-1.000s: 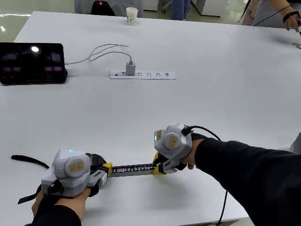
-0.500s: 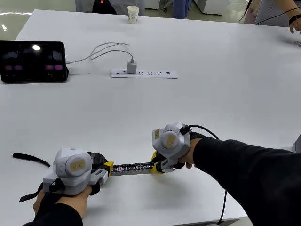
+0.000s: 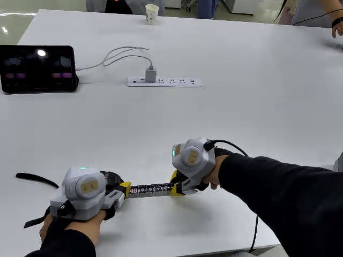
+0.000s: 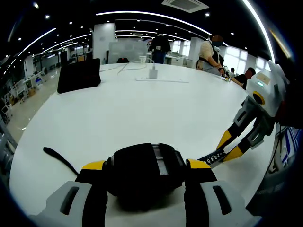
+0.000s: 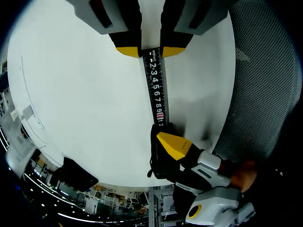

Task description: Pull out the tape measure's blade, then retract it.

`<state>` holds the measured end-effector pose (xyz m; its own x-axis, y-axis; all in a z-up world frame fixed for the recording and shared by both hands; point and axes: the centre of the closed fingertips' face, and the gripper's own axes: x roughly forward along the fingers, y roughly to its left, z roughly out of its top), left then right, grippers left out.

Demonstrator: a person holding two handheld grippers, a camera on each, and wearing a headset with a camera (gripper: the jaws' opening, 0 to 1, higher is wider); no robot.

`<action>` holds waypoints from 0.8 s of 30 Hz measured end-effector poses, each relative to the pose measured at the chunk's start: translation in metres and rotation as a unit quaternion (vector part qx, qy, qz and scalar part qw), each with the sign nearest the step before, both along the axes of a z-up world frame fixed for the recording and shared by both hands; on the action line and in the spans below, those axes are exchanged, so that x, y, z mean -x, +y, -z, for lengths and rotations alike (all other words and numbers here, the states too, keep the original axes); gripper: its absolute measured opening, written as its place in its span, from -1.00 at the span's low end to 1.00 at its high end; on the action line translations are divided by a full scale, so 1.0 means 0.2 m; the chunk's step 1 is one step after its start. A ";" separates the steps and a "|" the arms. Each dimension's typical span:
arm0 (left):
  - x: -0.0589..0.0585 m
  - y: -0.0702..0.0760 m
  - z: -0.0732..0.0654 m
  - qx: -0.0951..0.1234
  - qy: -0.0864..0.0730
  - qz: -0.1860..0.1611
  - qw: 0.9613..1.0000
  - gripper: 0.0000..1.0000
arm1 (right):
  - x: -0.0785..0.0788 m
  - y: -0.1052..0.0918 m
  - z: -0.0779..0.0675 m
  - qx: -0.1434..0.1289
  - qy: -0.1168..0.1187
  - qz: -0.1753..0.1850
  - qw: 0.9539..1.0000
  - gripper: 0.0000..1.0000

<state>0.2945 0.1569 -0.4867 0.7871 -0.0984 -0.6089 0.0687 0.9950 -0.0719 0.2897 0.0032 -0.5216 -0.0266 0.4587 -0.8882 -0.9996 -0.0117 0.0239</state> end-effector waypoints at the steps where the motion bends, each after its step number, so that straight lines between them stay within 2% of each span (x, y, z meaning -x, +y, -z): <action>1: 0.00 0.00 0.00 0.000 0.000 0.000 1.000 0.21 | 0.00 0.00 0.00 -0.001 -0.001 0.000 1.000 -0.78; 17: 0.00 -0.01 0.00 0.001 0.000 0.000 1.000 0.21 | 0.01 0.04 0.01 -0.010 0.000 0.002 1.000 -0.78; 24: 0.00 -0.01 0.00 0.002 0.001 0.001 1.000 0.21 | 0.01 0.06 0.00 -0.024 0.001 0.008 1.000 -0.78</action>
<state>0.2939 0.1557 -0.4873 0.7859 -0.1019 -0.6099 0.0701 0.9947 -0.0759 0.2877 0.0153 -0.5212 -0.0216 0.5018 -0.8647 -0.9997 0.0022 0.0262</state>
